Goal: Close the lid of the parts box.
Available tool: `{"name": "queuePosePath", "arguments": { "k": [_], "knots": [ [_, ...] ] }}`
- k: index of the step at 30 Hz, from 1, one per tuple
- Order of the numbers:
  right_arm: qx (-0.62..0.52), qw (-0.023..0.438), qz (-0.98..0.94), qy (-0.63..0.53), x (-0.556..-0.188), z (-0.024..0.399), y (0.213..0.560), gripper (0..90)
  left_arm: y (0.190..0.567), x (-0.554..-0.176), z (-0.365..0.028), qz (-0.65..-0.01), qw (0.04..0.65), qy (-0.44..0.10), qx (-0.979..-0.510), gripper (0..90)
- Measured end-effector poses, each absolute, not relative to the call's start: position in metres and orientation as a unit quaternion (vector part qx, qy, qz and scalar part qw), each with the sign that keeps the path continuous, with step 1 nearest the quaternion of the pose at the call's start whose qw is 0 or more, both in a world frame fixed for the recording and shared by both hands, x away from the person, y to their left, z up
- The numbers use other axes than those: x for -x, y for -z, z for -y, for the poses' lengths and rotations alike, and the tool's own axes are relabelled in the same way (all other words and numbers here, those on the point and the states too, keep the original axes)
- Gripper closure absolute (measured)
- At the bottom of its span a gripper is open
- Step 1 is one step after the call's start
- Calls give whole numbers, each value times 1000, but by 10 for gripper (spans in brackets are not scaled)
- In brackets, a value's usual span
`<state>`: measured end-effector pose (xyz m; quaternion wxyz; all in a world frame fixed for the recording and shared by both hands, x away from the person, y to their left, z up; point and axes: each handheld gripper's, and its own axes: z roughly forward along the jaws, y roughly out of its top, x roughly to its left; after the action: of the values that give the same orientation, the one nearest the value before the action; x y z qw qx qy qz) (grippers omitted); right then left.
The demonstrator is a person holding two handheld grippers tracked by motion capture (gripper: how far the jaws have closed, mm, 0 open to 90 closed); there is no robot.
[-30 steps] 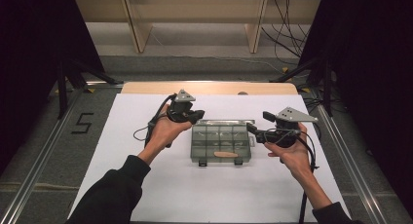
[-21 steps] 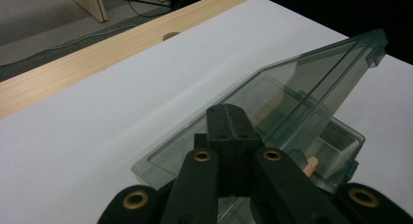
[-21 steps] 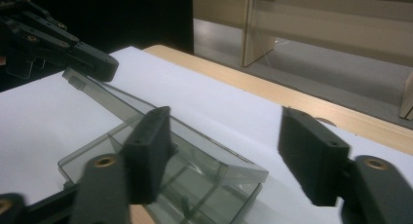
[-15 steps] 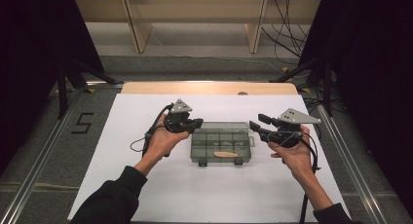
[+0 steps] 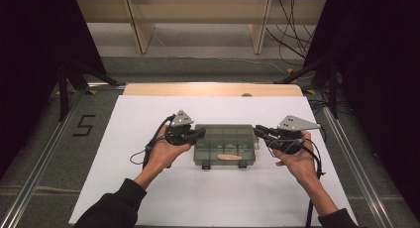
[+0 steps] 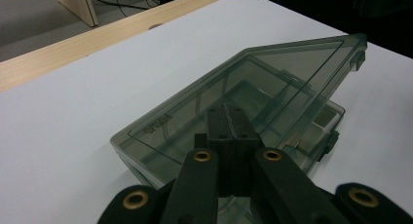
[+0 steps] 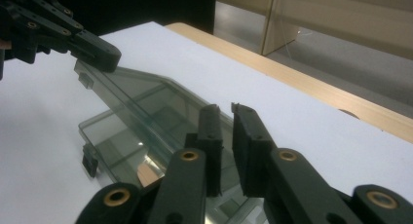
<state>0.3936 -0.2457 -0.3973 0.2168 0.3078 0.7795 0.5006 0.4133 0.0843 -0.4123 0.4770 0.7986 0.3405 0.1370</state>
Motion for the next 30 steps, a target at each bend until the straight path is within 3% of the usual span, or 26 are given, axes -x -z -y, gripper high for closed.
{"name": "queuePosePath", "arguments": {
  "k": [5, 30],
  "knots": [
    [-300, 227, -790, -484, -391, 243, 403, 868, 415, -409, -86, -341, 480, -142, -796, 900],
    [-295, 192, -816, -459, -385, 237, 421, 884, 431, -396, -99, -339, 486, -129, -795, 900]
  ]
}}
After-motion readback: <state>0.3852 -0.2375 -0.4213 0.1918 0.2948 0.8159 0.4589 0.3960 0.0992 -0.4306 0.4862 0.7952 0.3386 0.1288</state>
